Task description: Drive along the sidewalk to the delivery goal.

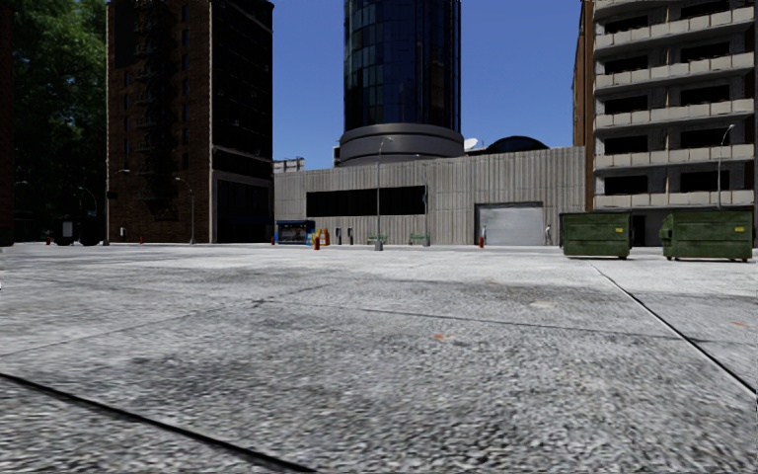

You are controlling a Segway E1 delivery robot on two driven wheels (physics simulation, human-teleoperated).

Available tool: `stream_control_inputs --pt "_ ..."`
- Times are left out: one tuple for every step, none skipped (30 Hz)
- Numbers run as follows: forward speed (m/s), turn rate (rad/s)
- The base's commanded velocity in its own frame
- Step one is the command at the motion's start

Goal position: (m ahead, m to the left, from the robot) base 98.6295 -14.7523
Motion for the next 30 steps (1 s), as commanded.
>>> stream_control_inputs --pt "2.0 0.33" --pt "2.0 0.33" --pt "2.0 0.33" --pt "2.0 0.33" --pt "2.0 0.34" --pt "2.0 0.38" --pt "2.0 0.38" --pt "2.0 0.41" --pt "2.0 0.41" --pt "2.0 0.41" --pt "2.0 0.41" --pt "2.0 0.41" --pt "2.0 0.41" --pt "2.0 0.41" --pt "2.0 0.41" --pt "2.0 0.41" --pt "2.0 0.41" --pt "2.0 0.41" --pt "2.0 0.41" --pt "2.0 0.41" --pt "2.0 0.41" --pt "2.0 0.41" --pt "2.0 0.41" --pt "2.0 0.41" --pt "2.0 0.41" --pt "2.0 0.41" --pt "2.0 0.41" --pt "2.0 0.41" --pt "2.0 0.41" --pt "2.0 0.41"
